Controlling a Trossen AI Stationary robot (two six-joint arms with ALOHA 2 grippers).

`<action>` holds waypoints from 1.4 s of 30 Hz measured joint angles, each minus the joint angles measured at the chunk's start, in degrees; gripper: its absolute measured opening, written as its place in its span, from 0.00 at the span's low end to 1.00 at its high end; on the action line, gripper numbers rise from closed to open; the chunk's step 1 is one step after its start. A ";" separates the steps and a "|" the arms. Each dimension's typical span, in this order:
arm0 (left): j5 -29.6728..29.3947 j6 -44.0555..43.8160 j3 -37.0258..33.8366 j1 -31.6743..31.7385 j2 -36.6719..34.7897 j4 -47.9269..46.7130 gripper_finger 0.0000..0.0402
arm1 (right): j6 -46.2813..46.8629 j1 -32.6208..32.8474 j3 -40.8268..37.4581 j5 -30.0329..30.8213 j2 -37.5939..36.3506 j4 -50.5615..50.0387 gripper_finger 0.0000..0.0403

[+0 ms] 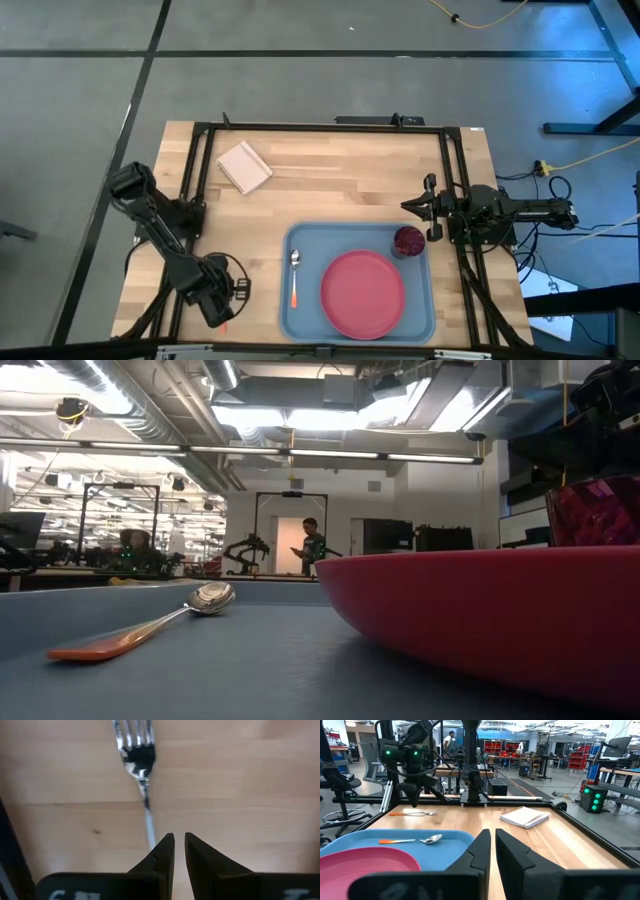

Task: Pick and place plate/cup/fork/spoon on tray
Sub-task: Put the orange fork on the serving tray between the orange spoon and the pink plate

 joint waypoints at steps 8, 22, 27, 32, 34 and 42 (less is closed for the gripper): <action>0.38 -3.24 0.00 -1.51 1.55 2.06 0.09 | 0.02 -0.01 0.00 -0.01 -0.01 0.01 0.08; -11.33 -2.59 0.00 -1.48 3.91 1.76 0.09 | 0.02 -0.01 0.00 0.00 0.00 -0.01 0.08; -8.70 -4.06 0.00 -1.35 5.56 1.58 0.09 | 0.02 -0.01 0.00 -0.02 0.02 0.01 0.08; -6.93 -5.50 0.00 -1.35 5.66 1.62 0.09 | 0.02 0.01 0.00 0.00 0.01 0.00 0.08; -5.22 -6.10 0.00 -1.35 5.66 1.62 0.09 | 0.02 0.01 0.00 0.00 0.02 -0.01 0.08; -4.91 -7.16 0.00 -1.62 5.50 0.96 0.09 | 0.01 0.01 0.00 0.00 0.01 0.00 0.08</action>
